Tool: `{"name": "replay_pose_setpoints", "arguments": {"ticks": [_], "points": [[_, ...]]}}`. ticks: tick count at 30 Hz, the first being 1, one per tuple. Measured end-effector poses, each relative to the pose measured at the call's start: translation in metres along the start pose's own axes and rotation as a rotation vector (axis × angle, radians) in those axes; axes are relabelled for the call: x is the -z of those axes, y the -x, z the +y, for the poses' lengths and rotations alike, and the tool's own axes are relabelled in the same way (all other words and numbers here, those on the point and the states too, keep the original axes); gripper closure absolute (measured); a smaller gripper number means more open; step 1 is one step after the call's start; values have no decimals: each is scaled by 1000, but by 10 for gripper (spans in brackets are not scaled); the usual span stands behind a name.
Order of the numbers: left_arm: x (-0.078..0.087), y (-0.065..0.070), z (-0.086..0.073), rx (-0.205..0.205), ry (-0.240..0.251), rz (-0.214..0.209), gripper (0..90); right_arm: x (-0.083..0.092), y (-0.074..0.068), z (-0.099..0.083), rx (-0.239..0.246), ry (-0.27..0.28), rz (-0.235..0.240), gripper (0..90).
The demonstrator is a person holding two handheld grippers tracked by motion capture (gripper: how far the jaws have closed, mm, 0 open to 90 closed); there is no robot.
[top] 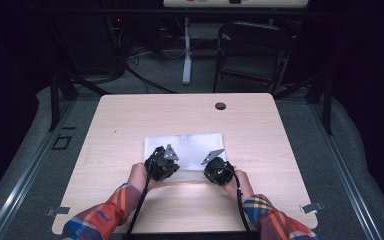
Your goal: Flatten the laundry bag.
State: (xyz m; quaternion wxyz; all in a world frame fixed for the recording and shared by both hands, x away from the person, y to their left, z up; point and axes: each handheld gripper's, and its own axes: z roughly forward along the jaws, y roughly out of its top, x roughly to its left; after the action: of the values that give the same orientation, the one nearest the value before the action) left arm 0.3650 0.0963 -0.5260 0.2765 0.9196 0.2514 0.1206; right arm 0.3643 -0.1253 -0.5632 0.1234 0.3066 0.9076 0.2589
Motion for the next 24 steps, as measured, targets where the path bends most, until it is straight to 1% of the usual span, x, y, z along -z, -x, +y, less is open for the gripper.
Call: {"name": "replay_pose_setpoints", "arguments": {"ticks": [1,2,4,5,6,7,8,9,10,11,12,14,15,17,18,21,24], "points": [[1,0,0,2,0,-1,882,0,0,0,0,0,0,900],[2,2,0,19,0,-2,881,0,0,-1,-17,7,9,900],[4,3,0,19,-10,-7,882,1,-1,-3,-19,13,16,900],[5,4,-1,29,-6,-13,881,1,-2,-3,-19,12,18,900],[5,4,-1,29,-6,-13,881,2,-2,-4,-17,11,24,900],[6,5,-1,39,-10,-20,881,3,-2,-4,-13,4,34,900],[7,6,-2,46,-10,-29,880,3,-4,-5,-22,2,35,900],[7,6,-2,46,-10,-29,880,4,-4,-6,-19,-3,41,900],[8,6,-2,47,-12,-28,880,4,-4,-6,-19,-3,41,900],[8,7,-3,50,-10,-28,879,6,-5,-8,-25,-2,52,900],[10,8,-2,50,-13,-28,879,7,-6,-8,-19,-12,52,900],[11,8,-2,51,-14,-27,880,7,-7,-9,-22,-6,55,900],[12,9,-2,53,-14,-18,880,8,-7,-10,-25,-15,65,900],[13,9,-1,58,-16,-14,880,9,-9,-11,-18,-15,67,900],[15,9,0,70,-20,-12,879,10,-9,-11,-4,-26,65,900],[18,10,3,78,-15,-2,879,11,-10,-12,3,-28,74,900],[22,9,6,82,-4,2,880,12,-10,-13,-5,-24,78,900]]}}
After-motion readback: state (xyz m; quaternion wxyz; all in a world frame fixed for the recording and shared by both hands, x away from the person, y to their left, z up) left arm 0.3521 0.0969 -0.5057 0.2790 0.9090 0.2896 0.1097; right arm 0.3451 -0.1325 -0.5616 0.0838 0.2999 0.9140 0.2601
